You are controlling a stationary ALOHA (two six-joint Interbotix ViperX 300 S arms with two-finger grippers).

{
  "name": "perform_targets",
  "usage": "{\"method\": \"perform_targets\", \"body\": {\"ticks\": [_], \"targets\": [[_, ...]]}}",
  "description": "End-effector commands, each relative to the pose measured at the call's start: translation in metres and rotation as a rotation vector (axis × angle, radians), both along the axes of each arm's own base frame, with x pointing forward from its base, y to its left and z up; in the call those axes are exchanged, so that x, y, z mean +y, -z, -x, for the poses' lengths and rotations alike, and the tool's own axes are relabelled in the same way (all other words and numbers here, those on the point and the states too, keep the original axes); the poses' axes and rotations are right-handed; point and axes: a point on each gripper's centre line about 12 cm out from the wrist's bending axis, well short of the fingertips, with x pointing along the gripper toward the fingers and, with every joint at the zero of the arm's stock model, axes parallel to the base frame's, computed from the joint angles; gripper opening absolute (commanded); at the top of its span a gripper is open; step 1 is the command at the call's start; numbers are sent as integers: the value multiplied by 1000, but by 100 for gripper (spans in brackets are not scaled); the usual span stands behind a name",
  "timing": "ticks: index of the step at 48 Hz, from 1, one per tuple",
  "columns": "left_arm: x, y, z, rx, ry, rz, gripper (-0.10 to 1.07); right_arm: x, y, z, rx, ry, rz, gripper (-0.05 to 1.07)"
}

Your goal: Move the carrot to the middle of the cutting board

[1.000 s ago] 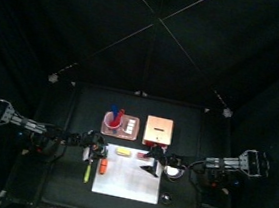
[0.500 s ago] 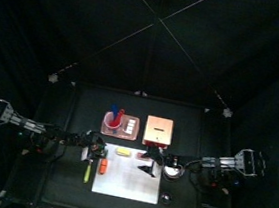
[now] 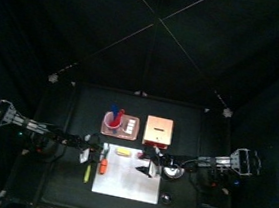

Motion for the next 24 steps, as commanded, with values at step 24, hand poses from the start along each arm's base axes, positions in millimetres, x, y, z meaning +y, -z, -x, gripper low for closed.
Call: {"method": "perform_targets", "body": {"ticks": [24], "targets": [[-10,23,-41,172,-317,422,98,0,-4,2,-11,-5,7,94]]}}
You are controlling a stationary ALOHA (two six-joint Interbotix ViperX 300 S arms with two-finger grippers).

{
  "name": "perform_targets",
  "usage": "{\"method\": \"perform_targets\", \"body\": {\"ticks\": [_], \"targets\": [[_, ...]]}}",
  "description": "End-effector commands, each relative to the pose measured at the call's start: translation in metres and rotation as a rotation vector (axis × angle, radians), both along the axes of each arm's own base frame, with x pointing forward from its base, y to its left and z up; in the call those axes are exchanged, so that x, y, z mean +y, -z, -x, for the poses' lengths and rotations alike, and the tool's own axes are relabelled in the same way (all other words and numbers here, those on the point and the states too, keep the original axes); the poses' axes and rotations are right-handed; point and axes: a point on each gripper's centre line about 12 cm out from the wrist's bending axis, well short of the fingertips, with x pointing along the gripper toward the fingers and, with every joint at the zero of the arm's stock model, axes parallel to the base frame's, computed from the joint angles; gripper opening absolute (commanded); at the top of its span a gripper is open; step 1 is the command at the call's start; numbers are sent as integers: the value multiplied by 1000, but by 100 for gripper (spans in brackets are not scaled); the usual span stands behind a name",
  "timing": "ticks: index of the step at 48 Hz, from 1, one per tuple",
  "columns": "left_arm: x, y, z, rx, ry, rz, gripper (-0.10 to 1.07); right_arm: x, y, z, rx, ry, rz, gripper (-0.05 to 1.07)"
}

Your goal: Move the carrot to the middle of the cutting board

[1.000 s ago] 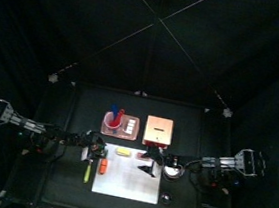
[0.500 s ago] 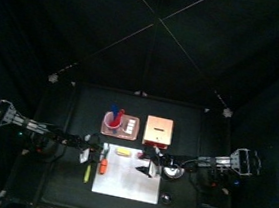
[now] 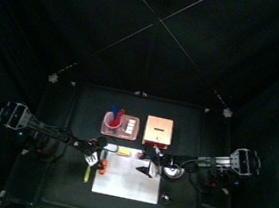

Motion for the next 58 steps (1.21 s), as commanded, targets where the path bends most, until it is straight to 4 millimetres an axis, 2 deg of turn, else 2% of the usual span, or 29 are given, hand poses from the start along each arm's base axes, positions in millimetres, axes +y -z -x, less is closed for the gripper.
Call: {"method": "perform_targets", "body": {"ticks": [1,17,39,46,58], "targets": [[2,-6,-12,-22,-60,25,98,0,-7,0,-21,-2,3,95],[-2,23,-22,99,-114,89,98,0,3,7,13,-26,30,94],[-2,23,-27,116,-154,128,97,3,8,11,40,-81,83,95],[-1,11,-28,78,-146,121,93,4,9,11,42,-82,82,94],[10,-34,-25,-32,-54,92,88,7,9,12,43,-89,79,95]]}}
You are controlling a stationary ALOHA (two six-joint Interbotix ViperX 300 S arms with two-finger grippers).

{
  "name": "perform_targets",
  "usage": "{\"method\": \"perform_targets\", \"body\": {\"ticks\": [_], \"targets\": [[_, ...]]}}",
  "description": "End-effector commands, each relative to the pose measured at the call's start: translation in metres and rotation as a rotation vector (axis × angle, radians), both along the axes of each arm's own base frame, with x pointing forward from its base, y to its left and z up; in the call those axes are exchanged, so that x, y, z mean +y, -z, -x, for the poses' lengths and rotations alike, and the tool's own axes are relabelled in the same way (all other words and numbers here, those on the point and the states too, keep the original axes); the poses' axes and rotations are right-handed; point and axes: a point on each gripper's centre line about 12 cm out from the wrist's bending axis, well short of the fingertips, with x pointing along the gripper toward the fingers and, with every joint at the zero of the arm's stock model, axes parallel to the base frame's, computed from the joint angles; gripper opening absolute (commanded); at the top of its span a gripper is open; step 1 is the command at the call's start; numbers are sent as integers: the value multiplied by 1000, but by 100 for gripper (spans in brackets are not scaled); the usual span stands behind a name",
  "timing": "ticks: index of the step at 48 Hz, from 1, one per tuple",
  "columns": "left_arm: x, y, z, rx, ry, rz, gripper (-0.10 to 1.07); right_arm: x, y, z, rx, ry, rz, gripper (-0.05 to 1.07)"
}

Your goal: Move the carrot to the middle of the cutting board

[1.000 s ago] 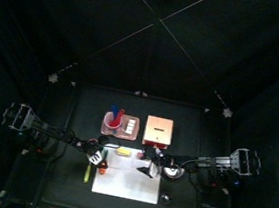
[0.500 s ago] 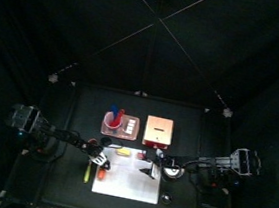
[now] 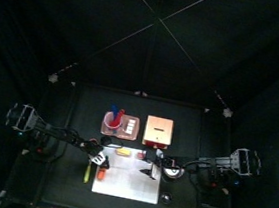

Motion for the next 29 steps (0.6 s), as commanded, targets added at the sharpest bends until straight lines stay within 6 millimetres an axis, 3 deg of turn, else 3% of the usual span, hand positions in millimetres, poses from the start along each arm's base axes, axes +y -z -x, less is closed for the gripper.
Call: {"method": "perform_targets", "body": {"ticks": [1,8,14,25,29], "targets": [[7,-27,-5,-66,39,-16,88,1,-7,-2,-23,-3,-2,94],[17,-48,-9,-60,162,-69,88,1,-7,-2,-24,-3,-2,94],[26,-53,-8,71,329,-116,88,2,-9,-3,-29,-2,-3,94],[32,-31,-9,351,246,-64,88,4,-8,-3,-26,7,-25,95],[17,-25,-11,396,221,-49,88,5,-7,-1,-22,7,-26,94]]}}
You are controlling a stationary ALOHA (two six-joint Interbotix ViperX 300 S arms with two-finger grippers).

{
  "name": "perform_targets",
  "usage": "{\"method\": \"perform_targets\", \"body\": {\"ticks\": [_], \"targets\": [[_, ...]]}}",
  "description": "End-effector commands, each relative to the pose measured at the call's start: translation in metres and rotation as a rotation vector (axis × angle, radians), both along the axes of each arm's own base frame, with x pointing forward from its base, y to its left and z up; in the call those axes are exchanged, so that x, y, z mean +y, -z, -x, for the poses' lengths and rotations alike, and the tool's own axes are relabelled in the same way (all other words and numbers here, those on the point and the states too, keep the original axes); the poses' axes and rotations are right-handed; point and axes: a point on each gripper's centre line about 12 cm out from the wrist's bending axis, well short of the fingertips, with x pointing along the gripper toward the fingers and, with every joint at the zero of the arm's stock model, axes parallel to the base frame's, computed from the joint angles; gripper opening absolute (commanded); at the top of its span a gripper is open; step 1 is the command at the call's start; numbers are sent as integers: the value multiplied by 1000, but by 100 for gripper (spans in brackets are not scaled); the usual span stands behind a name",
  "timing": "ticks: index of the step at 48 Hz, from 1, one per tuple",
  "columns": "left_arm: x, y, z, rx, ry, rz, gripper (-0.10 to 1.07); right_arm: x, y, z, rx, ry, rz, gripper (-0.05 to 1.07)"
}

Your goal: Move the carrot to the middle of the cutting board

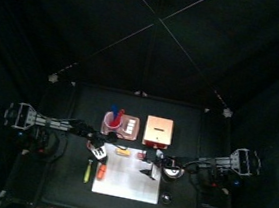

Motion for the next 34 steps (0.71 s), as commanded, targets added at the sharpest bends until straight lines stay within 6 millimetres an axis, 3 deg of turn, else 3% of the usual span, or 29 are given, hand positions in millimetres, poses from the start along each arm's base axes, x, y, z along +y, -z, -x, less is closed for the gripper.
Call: {"method": "perform_targets", "body": {"ticks": [1,13,34], "targets": [[-15,-2,-7,19,-19,-5,88,1,-7,-1,-23,0,-3,95],[-52,3,-18,-20,-162,-2,89,0,-4,1,-17,-19,22,95],[-55,32,-13,55,-317,-46,89,7,2,6,0,-55,41,94]]}}
